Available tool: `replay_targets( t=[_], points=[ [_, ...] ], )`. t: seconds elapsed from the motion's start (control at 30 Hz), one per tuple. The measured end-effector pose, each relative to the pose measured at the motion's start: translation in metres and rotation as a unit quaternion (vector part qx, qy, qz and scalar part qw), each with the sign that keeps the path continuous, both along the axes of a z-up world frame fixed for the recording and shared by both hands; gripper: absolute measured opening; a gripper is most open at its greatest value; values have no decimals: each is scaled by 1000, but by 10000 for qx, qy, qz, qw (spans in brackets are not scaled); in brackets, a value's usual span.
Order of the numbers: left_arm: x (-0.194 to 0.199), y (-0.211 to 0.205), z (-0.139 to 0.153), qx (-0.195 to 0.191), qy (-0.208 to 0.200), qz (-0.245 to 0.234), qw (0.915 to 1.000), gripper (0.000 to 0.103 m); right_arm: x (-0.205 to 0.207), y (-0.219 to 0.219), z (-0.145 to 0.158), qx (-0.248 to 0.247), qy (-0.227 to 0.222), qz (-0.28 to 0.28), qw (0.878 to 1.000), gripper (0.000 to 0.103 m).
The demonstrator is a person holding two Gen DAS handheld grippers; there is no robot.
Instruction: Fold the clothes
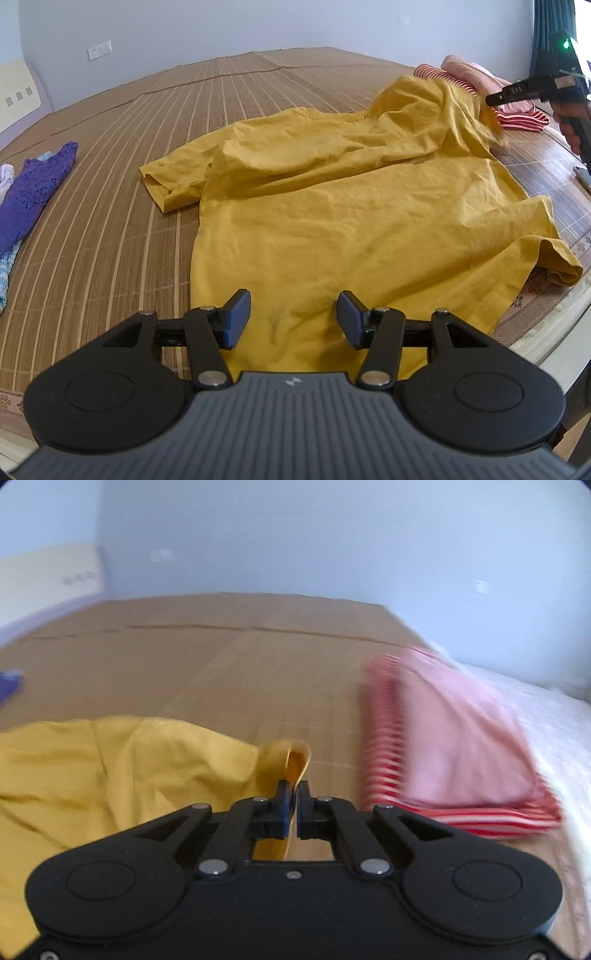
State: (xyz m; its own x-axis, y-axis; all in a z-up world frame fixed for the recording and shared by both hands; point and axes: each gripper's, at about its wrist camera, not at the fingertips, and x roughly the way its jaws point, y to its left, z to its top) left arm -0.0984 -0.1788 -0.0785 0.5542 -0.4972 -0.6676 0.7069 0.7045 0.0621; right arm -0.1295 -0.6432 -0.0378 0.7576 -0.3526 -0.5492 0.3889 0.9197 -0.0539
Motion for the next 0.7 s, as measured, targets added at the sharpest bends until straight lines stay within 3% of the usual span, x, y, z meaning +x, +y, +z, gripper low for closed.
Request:
replay_targets(
  t=[0.1, 0.23, 0.33, 0.4, 0.57, 0.7],
  points=[
    [1, 1, 0, -17, 42, 33, 10000, 59, -6, -16, -8, 262, -54, -174, 9995, 21],
    [-1, 0, 1, 26, 18, 37, 10000, 59, -16, -5, -2, 732, 90, 176, 9971, 37],
    [-1, 0, 3, 55, 31, 34, 10000, 59, -32, 18, 12, 1399, 48, 908, 9860, 48],
    [-3, 1, 4, 88, 2, 13, 10000, 59, -47, 37, 23, 1528, -18, 1281, 9799, 55],
    [-7, 5, 8, 60, -12, -63, 10000, 59, -93, 102, 32, 841, 273, 2033, 9751, 62],
    [-16, 4, 15, -4, -110, -245, 9996, 59, -116, 157, 17, 513, 657, 2759, 9576, 62]
  ],
)
